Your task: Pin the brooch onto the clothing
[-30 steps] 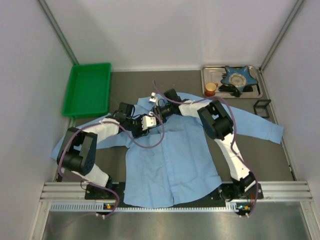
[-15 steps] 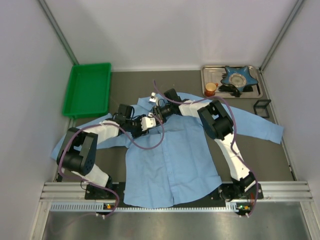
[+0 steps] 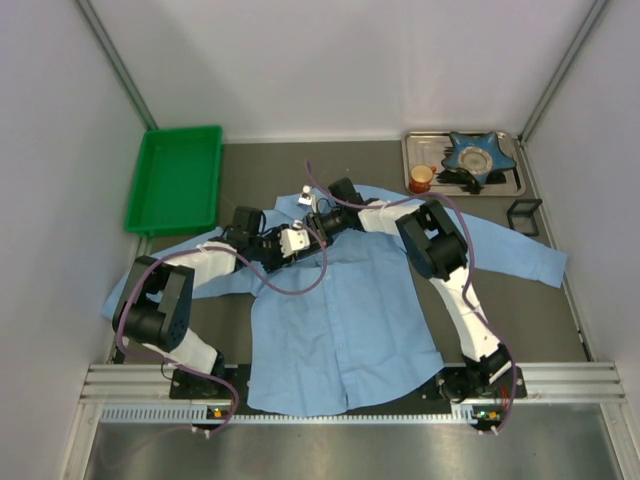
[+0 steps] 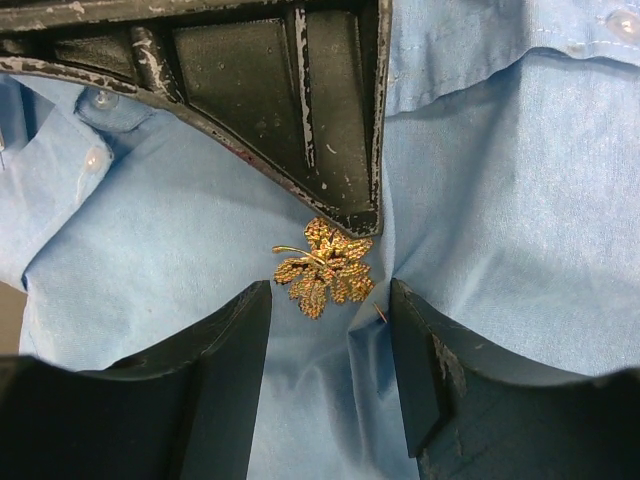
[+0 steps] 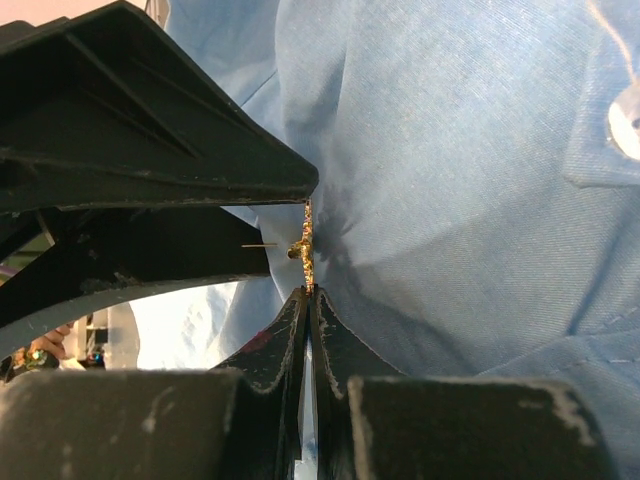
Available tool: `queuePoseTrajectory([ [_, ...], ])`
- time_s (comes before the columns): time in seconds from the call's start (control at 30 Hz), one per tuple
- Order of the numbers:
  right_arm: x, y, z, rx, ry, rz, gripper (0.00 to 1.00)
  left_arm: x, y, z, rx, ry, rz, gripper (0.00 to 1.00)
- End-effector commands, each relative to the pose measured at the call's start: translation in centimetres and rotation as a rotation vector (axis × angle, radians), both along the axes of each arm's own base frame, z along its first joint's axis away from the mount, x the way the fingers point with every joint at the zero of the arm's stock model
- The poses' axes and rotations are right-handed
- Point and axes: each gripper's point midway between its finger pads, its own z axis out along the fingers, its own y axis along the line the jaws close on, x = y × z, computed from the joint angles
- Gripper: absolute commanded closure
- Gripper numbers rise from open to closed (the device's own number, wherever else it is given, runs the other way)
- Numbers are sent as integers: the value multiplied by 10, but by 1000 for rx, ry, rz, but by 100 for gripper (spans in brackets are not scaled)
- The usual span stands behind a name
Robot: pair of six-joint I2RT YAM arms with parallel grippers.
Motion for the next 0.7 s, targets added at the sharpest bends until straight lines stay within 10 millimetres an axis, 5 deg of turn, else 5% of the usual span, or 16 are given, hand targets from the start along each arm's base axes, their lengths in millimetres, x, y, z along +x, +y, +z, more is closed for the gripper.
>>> queuePoseTrajectory([
  [0.0, -4, 7, 44, 100, -122, 62, 100, 11, -1, 17, -39, -38, 5, 44],
  [0.37, -9, 8, 59, 152, -195, 112, 100, 4, -7, 23, -120, 56, -61, 50],
  [0.67, -16, 9, 68, 192, -248, 152, 100, -3, -8, 23, -148, 116, -91, 65],
])
